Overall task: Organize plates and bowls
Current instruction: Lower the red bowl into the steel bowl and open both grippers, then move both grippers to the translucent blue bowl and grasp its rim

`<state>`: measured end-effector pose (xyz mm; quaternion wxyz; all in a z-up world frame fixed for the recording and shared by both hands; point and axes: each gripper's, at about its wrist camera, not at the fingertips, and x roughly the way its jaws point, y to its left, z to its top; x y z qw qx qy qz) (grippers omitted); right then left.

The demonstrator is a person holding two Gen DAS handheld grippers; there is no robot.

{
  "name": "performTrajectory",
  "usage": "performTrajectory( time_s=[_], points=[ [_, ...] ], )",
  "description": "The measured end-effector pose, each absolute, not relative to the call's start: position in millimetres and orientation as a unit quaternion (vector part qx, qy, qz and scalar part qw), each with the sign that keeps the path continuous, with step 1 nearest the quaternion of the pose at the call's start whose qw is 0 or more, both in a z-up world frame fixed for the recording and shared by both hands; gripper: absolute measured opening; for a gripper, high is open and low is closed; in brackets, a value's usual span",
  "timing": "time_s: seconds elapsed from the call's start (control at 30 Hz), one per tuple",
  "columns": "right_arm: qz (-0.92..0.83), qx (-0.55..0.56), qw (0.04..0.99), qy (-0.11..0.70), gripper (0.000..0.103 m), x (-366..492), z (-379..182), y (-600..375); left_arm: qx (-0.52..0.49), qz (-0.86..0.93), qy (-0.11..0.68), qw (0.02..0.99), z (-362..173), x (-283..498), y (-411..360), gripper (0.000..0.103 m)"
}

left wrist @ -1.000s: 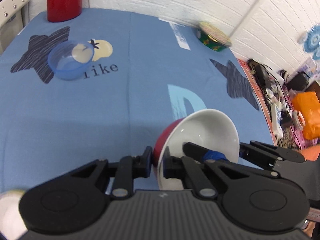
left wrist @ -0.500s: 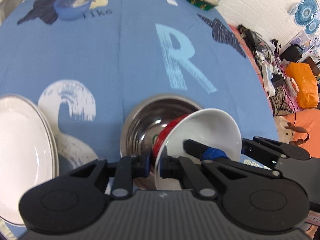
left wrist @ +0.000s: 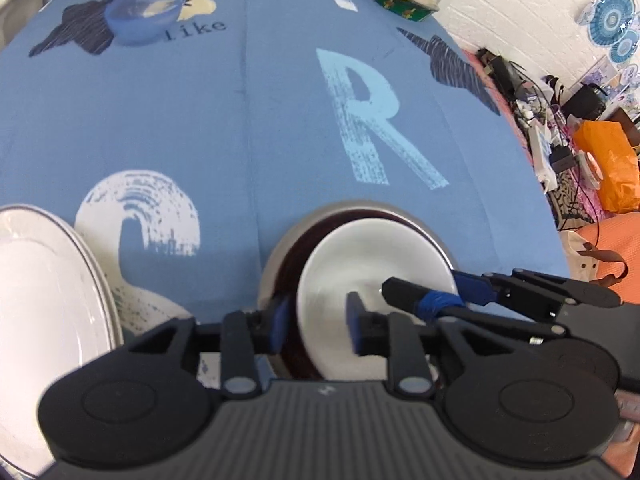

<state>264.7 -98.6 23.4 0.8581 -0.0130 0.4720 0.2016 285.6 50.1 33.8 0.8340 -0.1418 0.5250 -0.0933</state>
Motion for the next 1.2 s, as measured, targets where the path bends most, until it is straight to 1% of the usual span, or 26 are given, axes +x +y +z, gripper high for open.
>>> performTrajectory(
  time_s=[0.03,0.1,0.13,0.23,0.37,0.5,0.63,0.73,0.87,1.03,1.2],
  points=[
    [0.203,-0.005,0.858,0.472,0.017,267,26,-102,-0.145,-0.099,0.52,0.836,37,285,52,0.039],
    [0.204,0.014,0.859,0.469,0.017,268,32,-109,-0.149,-0.111,0.507,0.842,46,281,55,0.061],
    [0.207,0.02,0.859,0.468,0.018,269,34,-112,-0.142,-0.107,0.499,0.848,50,279,55,0.064],
    [0.203,0.026,0.867,0.454,0.019,267,44,-118,-0.108,-0.103,0.463,0.874,67,269,54,0.063],
    [0.207,0.027,0.876,0.434,0.02,265,60,-121,-0.101,-0.118,0.44,0.885,86,262,67,0.064],
    [0.212,0.036,0.879,0.425,0.02,268,72,-120,-0.091,-0.109,0.416,0.898,103,260,103,0.066],
    [0.187,0.029,0.886,0.424,0.021,279,83,-107,-0.075,-0.059,0.406,0.909,112,264,151,0.067],
    [0.203,0.022,0.885,0.419,0.021,291,86,-93,-0.07,-0.018,0.407,0.91,110,269,185,0.067],
    [0.23,0.039,0.881,0.412,0.022,310,81,-75,-0.085,0.016,0.41,0.908,99,278,227,0.067],
    [0.247,0.032,0.847,0.469,0.022,342,59,-41,-0.122,0.038,0.426,0.896,79,296,267,0.067],
    [0.26,0.006,0.839,0.477,0.023,367,50,-7,-0.141,0.043,0.426,0.893,65,325,290,0.067]
  ],
)
